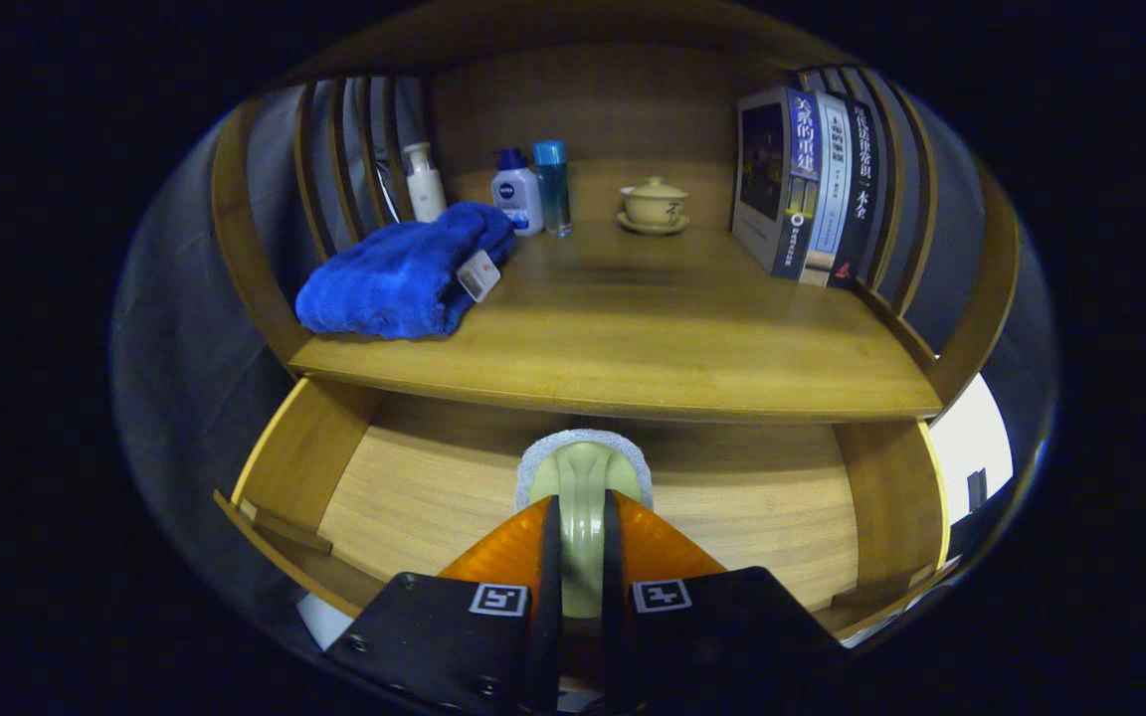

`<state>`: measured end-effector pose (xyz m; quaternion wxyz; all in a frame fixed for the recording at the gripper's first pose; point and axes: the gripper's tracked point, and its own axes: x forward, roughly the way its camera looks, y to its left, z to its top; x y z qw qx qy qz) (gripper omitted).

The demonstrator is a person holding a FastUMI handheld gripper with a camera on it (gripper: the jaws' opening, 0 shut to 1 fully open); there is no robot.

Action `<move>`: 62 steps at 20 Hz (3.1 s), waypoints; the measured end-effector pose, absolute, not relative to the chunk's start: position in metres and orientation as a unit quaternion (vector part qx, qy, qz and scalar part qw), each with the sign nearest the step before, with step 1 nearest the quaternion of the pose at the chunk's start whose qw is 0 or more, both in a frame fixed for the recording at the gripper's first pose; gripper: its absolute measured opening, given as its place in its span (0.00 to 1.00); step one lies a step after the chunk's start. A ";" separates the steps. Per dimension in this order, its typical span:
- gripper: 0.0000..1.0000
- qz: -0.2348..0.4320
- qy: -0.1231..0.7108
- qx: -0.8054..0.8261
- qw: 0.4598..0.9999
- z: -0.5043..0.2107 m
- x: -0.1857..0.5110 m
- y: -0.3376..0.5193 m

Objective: Pull open the drawer, take out the items inside it, and place them on the countertop above the cabinet.

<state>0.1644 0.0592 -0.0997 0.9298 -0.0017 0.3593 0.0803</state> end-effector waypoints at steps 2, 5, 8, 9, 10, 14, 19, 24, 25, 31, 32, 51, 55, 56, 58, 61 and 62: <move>0.25 0.084 0.344 -0.001 0.935 -0.083 0.158 0.057; 0.25 0.092 0.322 0.004 0.942 -0.057 0.149 0.057; 0.25 0.099 0.289 0.013 0.952 -0.025 0.149 0.059; 0.25 0.100 0.277 0.015 0.956 -0.013 0.152 0.058; 0.25 0.100 0.265 0.015 0.959 -0.001 0.154 0.059; 0.25 0.095 0.228 0.010 0.969 0.032 0.177 0.059; 0.25 0.085 0.213 0.002 0.973 0.046 0.216 0.065; 0.25 0.074 0.236 0.018 0.969 0.024 0.259 0.064; 0.25 0.070 0.243 0.017 0.967 0.019 0.266 0.062; 0.25 0.058 0.286 0.013 0.956 -0.009 0.292 0.061; 0.25 0.055 0.293 0.011 0.955 -0.014 0.296 0.060; 0.75 0.046 0.304 0.035 0.951 -0.032 0.309 0.061; 0.94 0.037 0.281 0.017 0.959 -0.015 0.305 0.056; 0.95 0.038 0.275 0.014 0.960 -0.009 0.303 0.056; 0.95 0.043 0.260 0.010 0.965 0.004 0.296 0.059; 0.95 0.045 0.227 0.007 0.973 0.024 0.283 0.061; 0.95 0.048 0.217 0.008 0.975 0.030 0.278 0.063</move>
